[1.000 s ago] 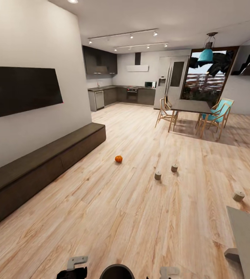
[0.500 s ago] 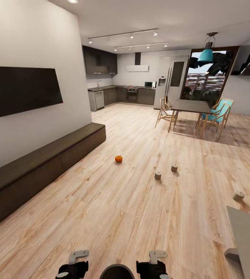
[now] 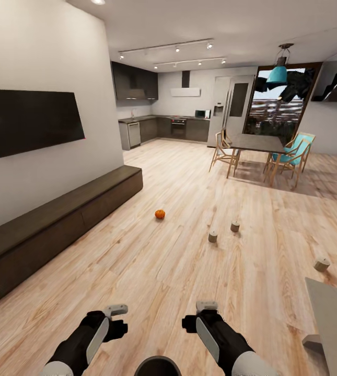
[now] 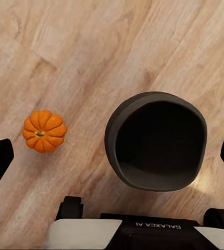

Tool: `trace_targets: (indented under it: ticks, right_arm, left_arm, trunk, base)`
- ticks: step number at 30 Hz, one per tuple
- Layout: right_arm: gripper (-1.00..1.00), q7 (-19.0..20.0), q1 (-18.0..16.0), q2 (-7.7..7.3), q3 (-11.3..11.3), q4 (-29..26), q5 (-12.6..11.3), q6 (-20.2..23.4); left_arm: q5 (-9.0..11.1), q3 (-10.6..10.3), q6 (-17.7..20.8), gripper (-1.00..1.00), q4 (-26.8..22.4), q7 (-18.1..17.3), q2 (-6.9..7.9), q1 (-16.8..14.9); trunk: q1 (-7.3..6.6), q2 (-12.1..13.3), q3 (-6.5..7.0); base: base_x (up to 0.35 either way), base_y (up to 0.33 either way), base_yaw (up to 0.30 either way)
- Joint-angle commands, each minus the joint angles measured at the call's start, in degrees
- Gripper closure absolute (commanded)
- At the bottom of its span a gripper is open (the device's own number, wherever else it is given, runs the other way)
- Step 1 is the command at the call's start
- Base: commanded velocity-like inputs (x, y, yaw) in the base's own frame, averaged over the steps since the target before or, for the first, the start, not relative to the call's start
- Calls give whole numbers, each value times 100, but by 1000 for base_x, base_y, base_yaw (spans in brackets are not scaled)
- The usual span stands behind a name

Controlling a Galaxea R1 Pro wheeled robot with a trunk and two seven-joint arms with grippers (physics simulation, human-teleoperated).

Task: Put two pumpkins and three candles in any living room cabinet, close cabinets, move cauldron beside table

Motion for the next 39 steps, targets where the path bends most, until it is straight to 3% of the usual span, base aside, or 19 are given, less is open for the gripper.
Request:
trace_targets:
  ticks: [1, 8, 33, 39]
  right_arm:
    - [-100, -48, -16, 0, 22, -1, -44, 28]
    - [-100, -47, -37, 0, 22, 9, -47, 36]
    - [-100, -16, -38, 0, 22, -7, -41, 6]
    - [-100, -19, -38, 0, 22, -35, -113, 239]
  left_arm:
    - [96, -28, 77, -100, 9, 52, 3, -15]
    - [147, -49, 166, -100, -2, 59, 23, -36]
    - [126, -67, 73, -100, 47, 147, 35, -29]
    - [132, -69, 72, -100, 47, 93, 23, -29]
  trunk:
    - [0, -5, -7]
    - [0, -5, -7]
    - [550, -1007, -456]
    - [681, -1248, -563]
  base:
    - [0, 0, 0]
    - [0, 0, 0]
    - [0, 0, 0]
    - [0, 0, 0]
